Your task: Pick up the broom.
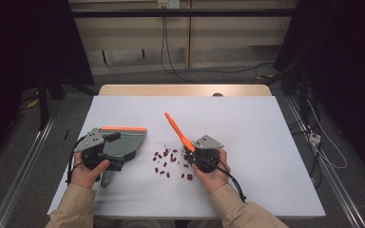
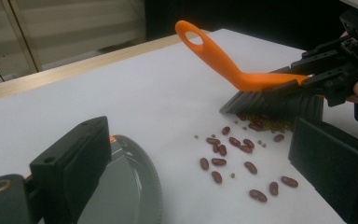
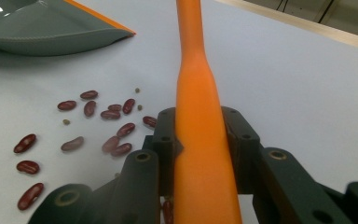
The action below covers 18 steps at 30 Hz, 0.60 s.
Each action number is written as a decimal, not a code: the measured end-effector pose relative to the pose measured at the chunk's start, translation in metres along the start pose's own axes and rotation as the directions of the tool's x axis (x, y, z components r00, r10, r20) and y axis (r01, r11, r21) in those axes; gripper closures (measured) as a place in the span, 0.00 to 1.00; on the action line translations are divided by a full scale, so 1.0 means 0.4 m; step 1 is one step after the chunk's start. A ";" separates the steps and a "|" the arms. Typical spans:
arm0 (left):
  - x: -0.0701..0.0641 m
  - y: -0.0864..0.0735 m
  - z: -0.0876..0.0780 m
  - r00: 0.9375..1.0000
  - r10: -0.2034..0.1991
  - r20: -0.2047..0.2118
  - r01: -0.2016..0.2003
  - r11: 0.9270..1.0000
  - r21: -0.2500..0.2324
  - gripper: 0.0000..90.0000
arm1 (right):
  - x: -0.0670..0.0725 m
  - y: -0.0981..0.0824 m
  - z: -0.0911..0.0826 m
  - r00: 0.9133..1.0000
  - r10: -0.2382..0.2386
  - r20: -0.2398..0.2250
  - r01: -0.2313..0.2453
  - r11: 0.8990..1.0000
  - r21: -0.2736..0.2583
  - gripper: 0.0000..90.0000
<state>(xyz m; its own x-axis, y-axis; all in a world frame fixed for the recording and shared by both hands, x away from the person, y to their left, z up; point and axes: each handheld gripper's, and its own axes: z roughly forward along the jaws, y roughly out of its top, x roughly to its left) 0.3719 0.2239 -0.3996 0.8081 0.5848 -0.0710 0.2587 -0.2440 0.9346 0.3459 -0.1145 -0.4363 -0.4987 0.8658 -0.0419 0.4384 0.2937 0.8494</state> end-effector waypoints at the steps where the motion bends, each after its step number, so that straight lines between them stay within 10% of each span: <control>1: 0.000 0.000 0.000 1.000 -0.002 0.000 0.002 1.000 -0.002 0.06 | 0.003 0.000 0.000 1.000 -0.002 -0.001 0.002 1.000 -0.002 0.78; 18: 0.001 -0.001 0.001 1.000 0.005 -0.002 -0.005 1.000 0.002 0.06 | 0.016 0.004 0.006 1.000 0.001 -0.028 -0.002 1.000 -0.012 0.78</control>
<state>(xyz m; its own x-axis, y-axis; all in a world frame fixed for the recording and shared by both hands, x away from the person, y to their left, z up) 0.3723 0.2239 -0.4000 0.8082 0.5853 -0.0651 0.2552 -0.2484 0.9344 0.3451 -0.1075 -0.4366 -0.5190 0.8544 -0.0260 0.4299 0.2872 0.8560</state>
